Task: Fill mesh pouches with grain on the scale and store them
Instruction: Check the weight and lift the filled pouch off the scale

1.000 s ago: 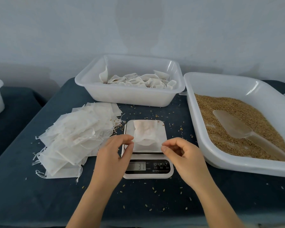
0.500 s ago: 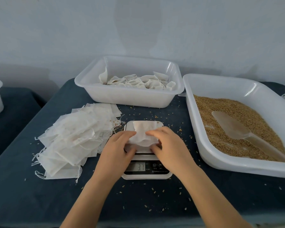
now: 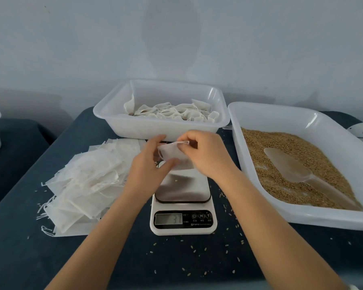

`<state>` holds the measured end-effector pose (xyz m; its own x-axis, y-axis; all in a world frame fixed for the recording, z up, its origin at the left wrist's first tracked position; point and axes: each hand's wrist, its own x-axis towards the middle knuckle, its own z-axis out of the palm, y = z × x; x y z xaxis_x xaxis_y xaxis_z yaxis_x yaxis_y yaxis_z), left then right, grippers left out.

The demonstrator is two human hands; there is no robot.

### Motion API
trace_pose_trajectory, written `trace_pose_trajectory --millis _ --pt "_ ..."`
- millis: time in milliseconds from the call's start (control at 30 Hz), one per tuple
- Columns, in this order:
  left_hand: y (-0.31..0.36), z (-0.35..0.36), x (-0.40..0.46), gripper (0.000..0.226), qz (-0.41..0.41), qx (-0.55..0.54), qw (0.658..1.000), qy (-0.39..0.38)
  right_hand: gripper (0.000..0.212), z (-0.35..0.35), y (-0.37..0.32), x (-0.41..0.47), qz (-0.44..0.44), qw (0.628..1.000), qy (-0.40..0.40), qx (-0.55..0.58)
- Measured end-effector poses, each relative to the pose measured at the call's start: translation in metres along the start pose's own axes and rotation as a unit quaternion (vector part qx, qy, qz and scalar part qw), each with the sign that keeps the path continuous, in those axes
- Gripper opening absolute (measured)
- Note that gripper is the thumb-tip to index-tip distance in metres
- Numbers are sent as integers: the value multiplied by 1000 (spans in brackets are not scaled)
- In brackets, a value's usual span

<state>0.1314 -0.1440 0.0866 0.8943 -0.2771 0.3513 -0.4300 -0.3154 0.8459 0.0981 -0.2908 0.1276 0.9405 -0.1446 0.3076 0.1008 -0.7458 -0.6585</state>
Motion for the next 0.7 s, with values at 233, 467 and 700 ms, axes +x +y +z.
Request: trace_pose_trajectory --millis 233,467,700 --pt "3 -3 10 9 -38 -145 987 -54 9 -28 -26 12 3 996 -43 80" --pt "7 -4 15 15 -43 -191 980 -33 10 -44 -33 26 -26 992 -120 -5" --pt "15 -4 18 11 -30 -155 987 -19 13 -56 -43 35 -92 971 -169 -142"
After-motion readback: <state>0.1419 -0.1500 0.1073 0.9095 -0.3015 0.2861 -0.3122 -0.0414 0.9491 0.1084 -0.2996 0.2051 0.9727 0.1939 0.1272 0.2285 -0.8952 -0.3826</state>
